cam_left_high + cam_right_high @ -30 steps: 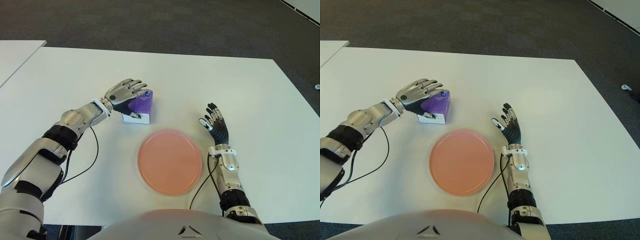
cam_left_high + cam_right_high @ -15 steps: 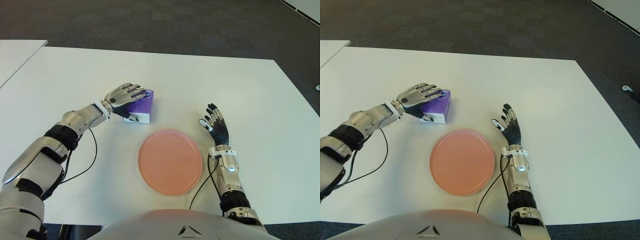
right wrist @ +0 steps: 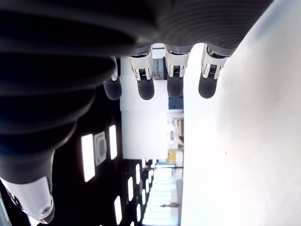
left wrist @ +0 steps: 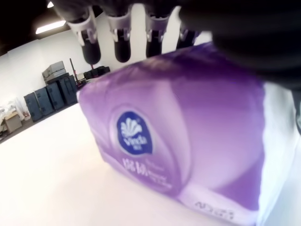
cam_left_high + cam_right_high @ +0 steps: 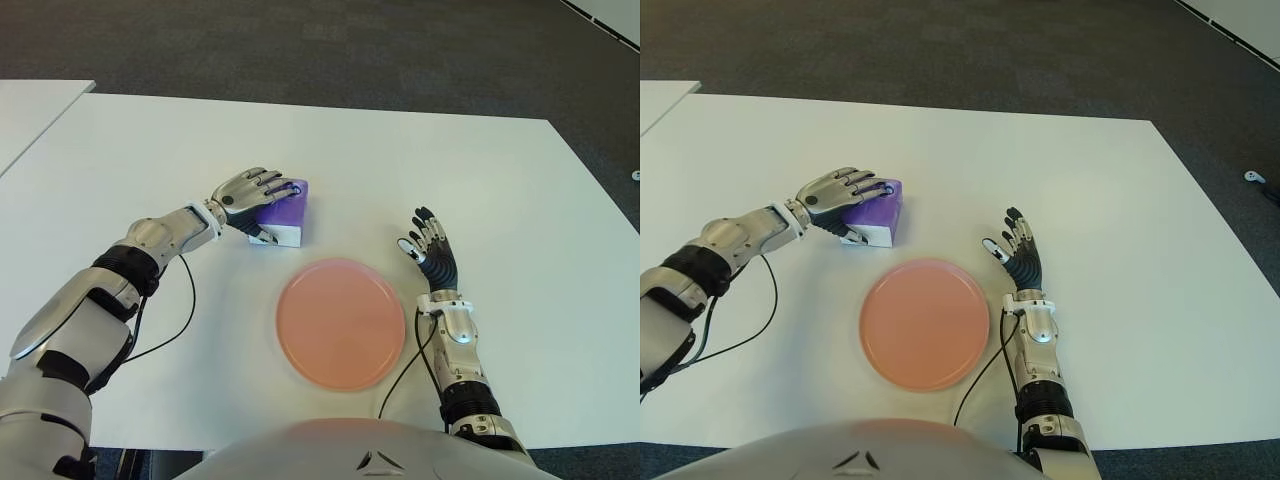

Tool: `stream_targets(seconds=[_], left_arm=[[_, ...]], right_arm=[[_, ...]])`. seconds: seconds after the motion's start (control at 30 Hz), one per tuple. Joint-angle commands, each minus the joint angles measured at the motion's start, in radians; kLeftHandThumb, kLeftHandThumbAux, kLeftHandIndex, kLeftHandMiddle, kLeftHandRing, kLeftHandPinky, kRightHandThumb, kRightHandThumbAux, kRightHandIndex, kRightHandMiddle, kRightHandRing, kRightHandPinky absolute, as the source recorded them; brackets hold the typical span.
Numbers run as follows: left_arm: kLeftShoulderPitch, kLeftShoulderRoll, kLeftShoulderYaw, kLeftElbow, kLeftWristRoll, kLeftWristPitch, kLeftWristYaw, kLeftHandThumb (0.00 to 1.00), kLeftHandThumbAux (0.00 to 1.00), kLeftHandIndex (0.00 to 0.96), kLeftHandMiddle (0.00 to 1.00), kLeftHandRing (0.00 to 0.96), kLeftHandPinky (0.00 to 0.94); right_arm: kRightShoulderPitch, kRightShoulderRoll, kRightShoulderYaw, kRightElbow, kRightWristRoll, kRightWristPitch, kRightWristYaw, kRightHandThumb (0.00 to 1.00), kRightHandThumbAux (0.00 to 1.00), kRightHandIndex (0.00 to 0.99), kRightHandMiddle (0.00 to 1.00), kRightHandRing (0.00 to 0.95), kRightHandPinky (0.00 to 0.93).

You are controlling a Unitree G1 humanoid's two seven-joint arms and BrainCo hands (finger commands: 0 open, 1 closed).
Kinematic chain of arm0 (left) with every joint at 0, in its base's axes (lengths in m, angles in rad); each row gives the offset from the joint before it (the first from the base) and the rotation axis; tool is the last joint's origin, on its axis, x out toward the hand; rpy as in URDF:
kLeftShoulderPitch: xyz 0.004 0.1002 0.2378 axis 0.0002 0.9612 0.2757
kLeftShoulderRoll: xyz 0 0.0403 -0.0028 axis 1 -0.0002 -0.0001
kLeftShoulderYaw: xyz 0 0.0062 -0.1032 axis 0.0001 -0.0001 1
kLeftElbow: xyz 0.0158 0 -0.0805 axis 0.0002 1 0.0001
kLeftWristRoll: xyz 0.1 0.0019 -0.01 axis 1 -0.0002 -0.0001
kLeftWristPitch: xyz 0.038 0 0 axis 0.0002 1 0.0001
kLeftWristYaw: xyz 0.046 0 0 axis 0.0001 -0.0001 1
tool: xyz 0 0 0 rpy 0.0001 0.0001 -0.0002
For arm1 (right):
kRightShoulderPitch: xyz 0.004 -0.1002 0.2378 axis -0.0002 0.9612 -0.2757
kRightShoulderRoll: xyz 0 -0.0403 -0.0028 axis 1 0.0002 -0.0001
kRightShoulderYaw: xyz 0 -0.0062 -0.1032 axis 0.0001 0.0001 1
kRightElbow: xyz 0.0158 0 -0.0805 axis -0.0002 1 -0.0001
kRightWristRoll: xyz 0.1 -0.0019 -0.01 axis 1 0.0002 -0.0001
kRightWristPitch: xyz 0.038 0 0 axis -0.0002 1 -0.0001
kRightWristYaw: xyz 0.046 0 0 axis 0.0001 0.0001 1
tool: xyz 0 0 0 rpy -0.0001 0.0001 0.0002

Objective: Put the tissue paper into the plate.

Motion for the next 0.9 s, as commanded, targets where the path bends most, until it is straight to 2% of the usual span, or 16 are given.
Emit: stream_targets(seconds=[0.03, 0.57, 0.9], left_arm=[[-0.004, -0.018, -0.02, 0.033, -0.007, -0.02, -0.022, 0.0, 0.339, 0.0, 0.0, 0.0, 0.0], [-0.019, -0.06, -0.042, 0.112, -0.031, -0.033, -0.035, 0.0, 0.335, 0.0, 0.0, 0.0, 0.0], [-0.035, -0.133, -0.079, 0.238, -0.031, -0.012, 0.0, 0.0, 0.34, 0.0, 0.0, 0.0, 0.0]], right_arm=[[0.151, 0.03, 0.016, 0.093, -0.002, 0.095, 0.008, 0.0, 0.646, 0.0, 0.0, 0.0, 0.0], [0.151, 0.029, 0.015, 0.091, -0.005, 0.109, 0.0, 0.0, 0.649, 0.0, 0.0, 0.0, 0.0], [0.162, 0.032, 0.017, 0.081, -0.007, 0.101, -0.002, 0.0, 0.656, 0.0, 0.0, 0.0, 0.0]])
